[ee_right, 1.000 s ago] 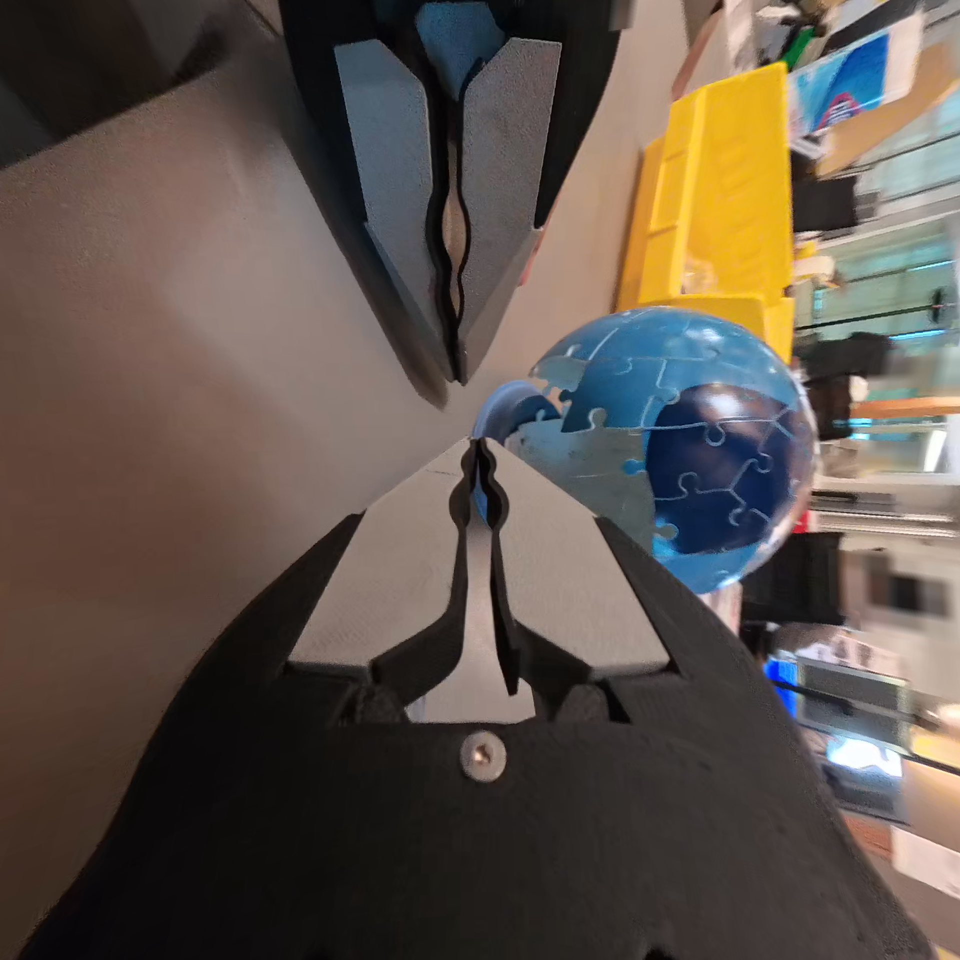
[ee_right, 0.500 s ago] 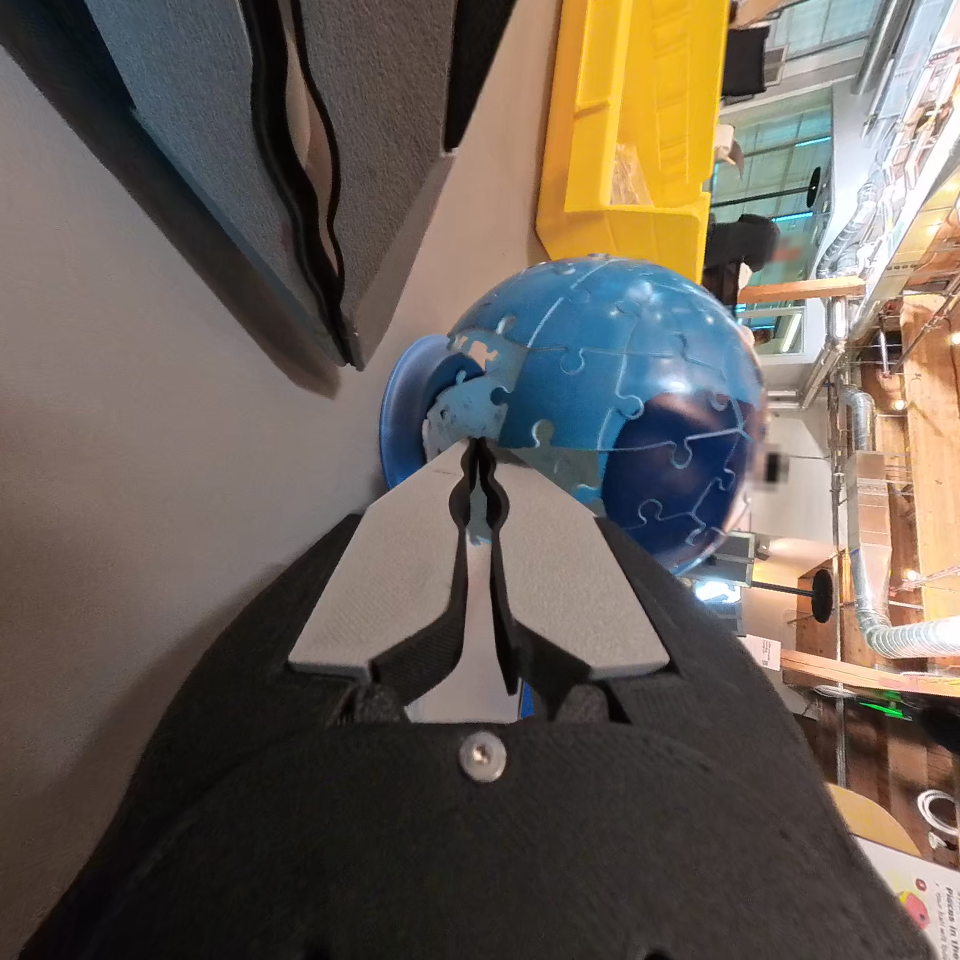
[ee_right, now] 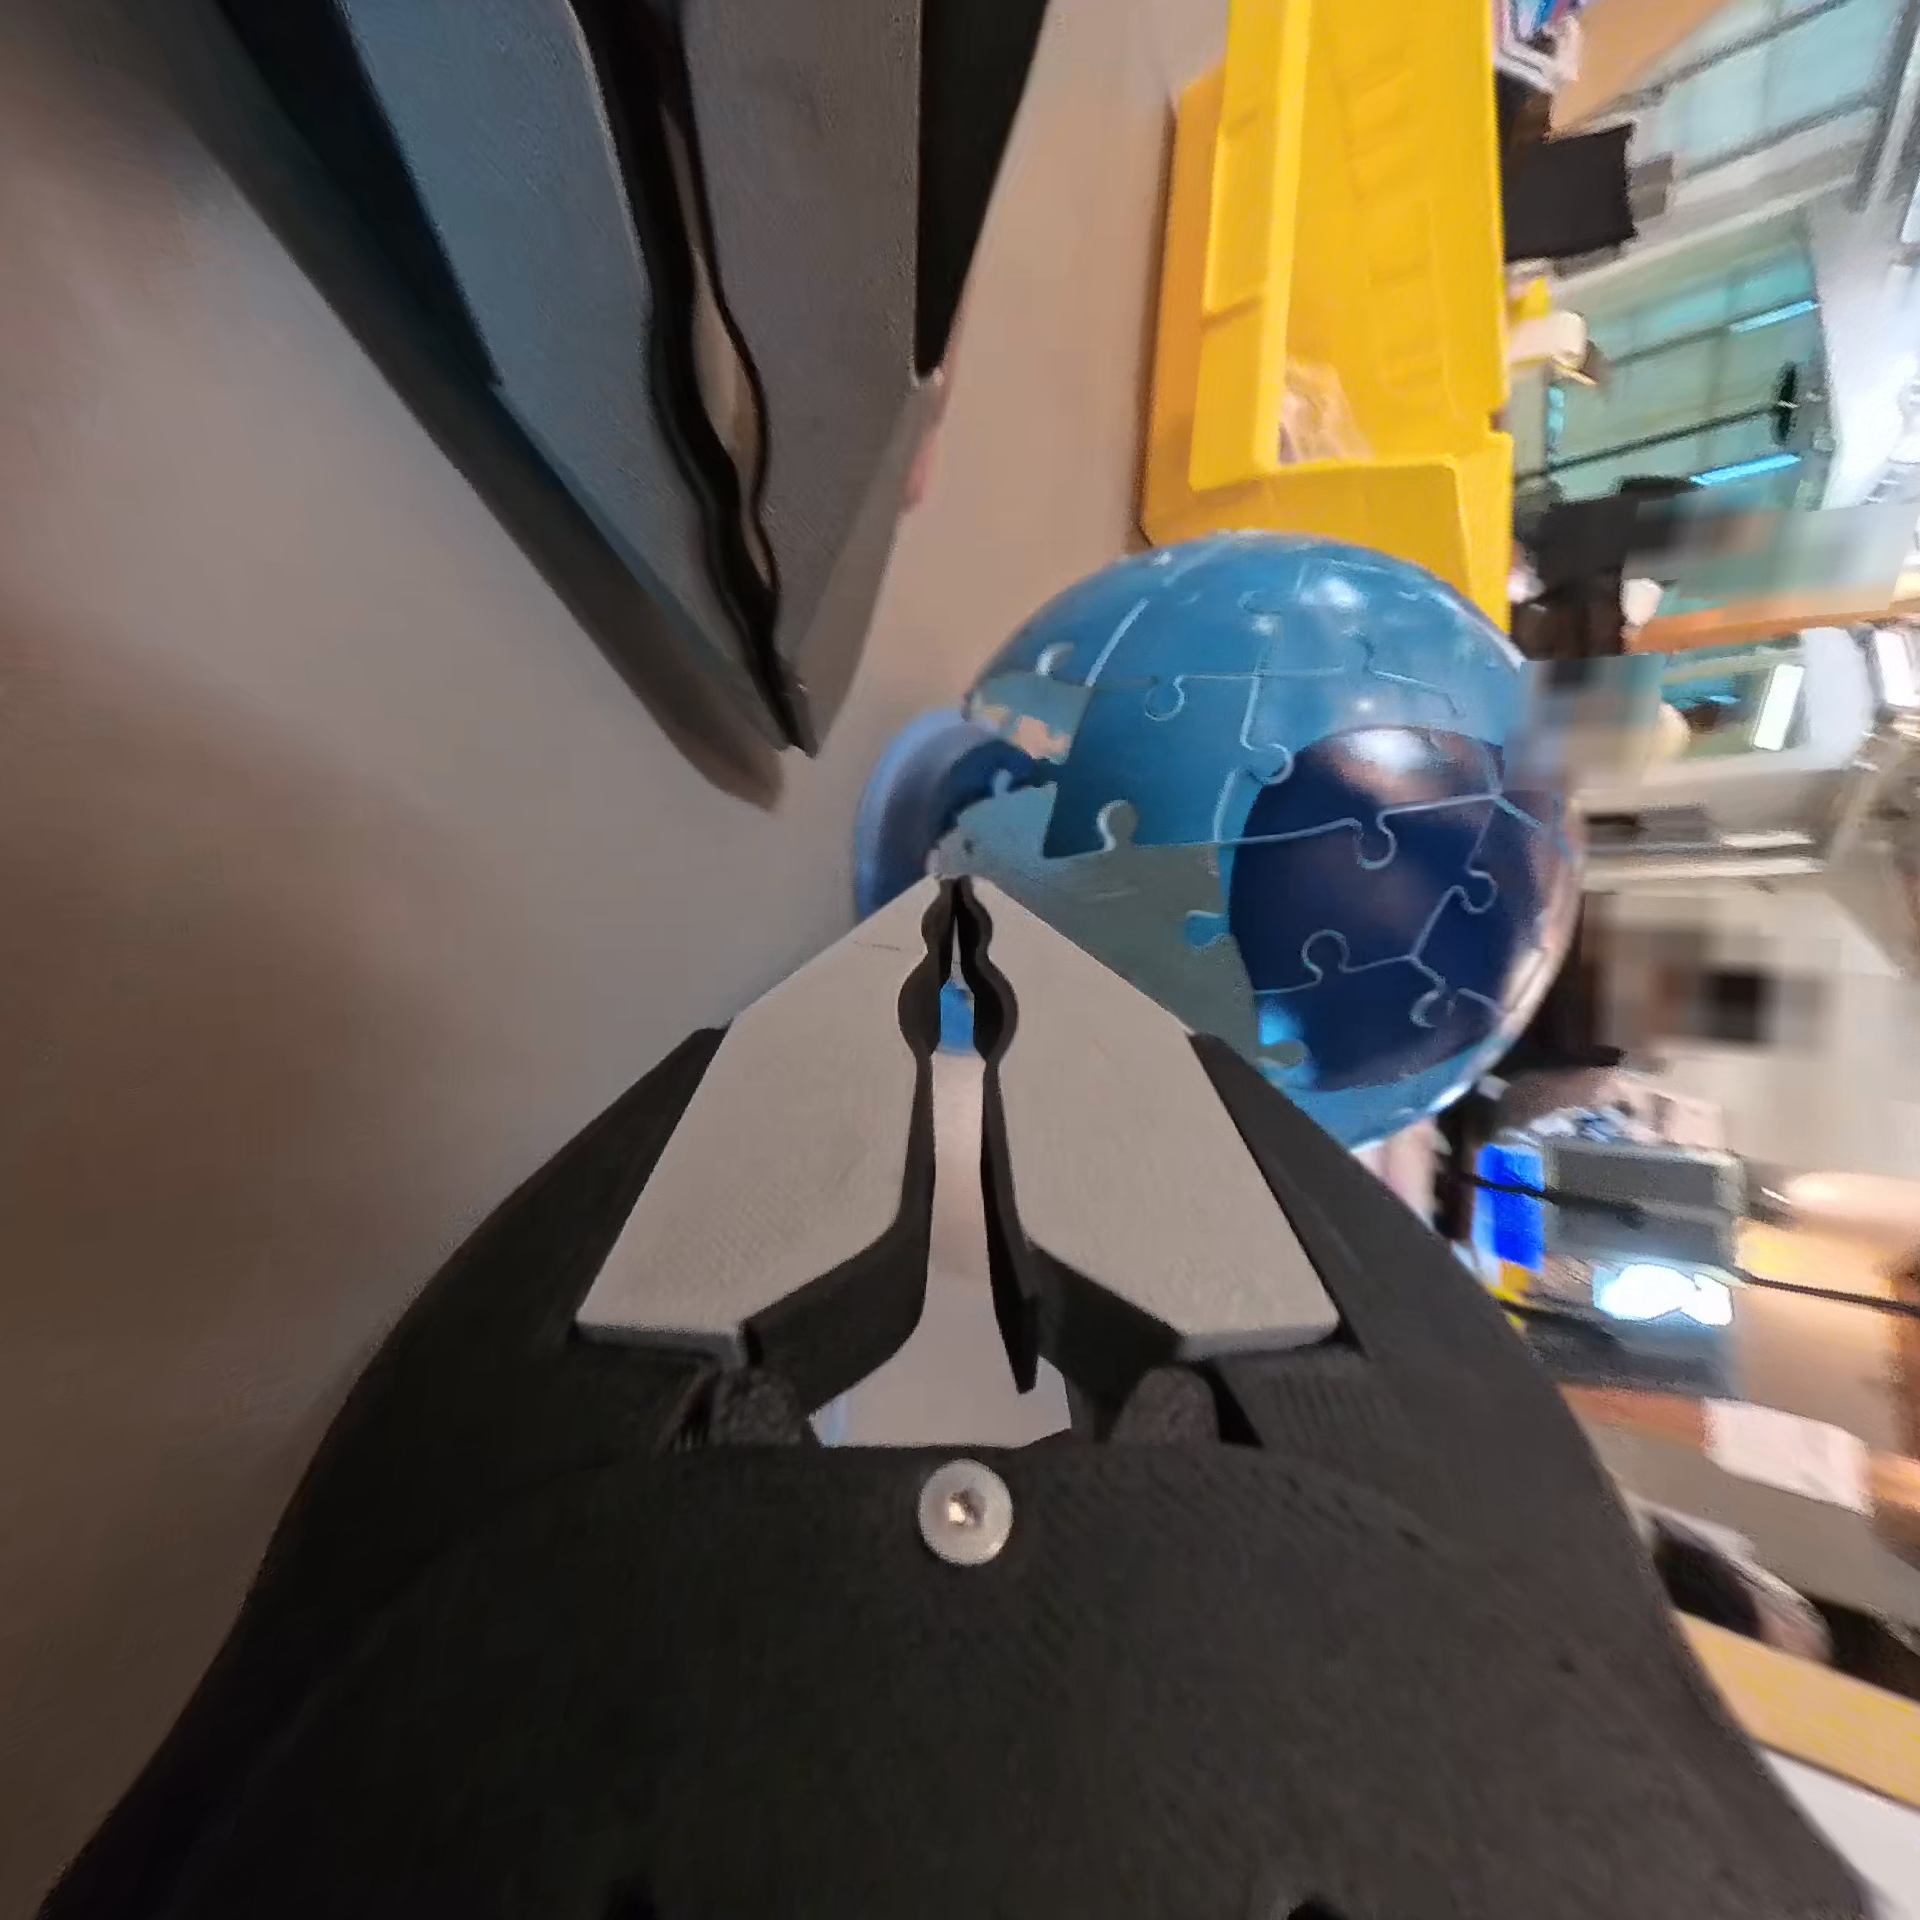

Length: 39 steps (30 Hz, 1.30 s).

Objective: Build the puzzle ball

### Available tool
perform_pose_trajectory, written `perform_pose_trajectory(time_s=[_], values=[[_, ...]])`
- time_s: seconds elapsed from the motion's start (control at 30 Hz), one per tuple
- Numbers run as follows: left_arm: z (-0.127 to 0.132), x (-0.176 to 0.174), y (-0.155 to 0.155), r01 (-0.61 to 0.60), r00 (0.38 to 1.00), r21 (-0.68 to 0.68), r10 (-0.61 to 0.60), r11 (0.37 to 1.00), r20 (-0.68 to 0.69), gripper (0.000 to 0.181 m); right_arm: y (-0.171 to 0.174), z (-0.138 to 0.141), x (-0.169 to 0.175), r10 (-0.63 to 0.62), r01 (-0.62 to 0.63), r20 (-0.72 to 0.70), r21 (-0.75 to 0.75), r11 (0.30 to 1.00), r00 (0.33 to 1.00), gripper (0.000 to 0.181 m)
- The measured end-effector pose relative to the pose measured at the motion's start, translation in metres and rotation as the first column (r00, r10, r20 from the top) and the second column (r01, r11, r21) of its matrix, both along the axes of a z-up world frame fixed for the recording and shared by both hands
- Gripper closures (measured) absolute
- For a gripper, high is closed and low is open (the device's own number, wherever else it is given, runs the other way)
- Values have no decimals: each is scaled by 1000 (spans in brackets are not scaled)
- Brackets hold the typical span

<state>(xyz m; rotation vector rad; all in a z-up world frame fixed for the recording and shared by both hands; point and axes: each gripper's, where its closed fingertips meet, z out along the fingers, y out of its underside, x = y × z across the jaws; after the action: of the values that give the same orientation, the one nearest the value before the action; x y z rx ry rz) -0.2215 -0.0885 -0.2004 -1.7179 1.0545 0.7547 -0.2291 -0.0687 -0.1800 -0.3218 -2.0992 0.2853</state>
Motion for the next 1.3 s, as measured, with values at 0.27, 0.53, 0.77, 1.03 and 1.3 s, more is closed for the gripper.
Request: perform_pose_trajectory(time_s=[0.27,0.53,0.77,1.03,1.3], values=[[0,-1,-2,0,1000,0,0,1000,0,181,-14,-11,22,108,-88,138,-144,986,984,144],[0,-2,-3,-4,1000,-1,4,1000,1,181,-13,-19,5,69,-20,225,-213,977,972,135],[0,-2,-3,-3,1000,-5,3,1000,7,181,-4,-22,-3,8,32,198,-195,980,980,147],[1,-2,-2,-2,1000,-6,2,1000,8,181,10,-21,-11,-56,63,118,-63,996,991,156],[1,-1,-2,-5,1000,-4,5,1000,5,181,21,-24,-16,-86,85,87,18,996,992,167]])
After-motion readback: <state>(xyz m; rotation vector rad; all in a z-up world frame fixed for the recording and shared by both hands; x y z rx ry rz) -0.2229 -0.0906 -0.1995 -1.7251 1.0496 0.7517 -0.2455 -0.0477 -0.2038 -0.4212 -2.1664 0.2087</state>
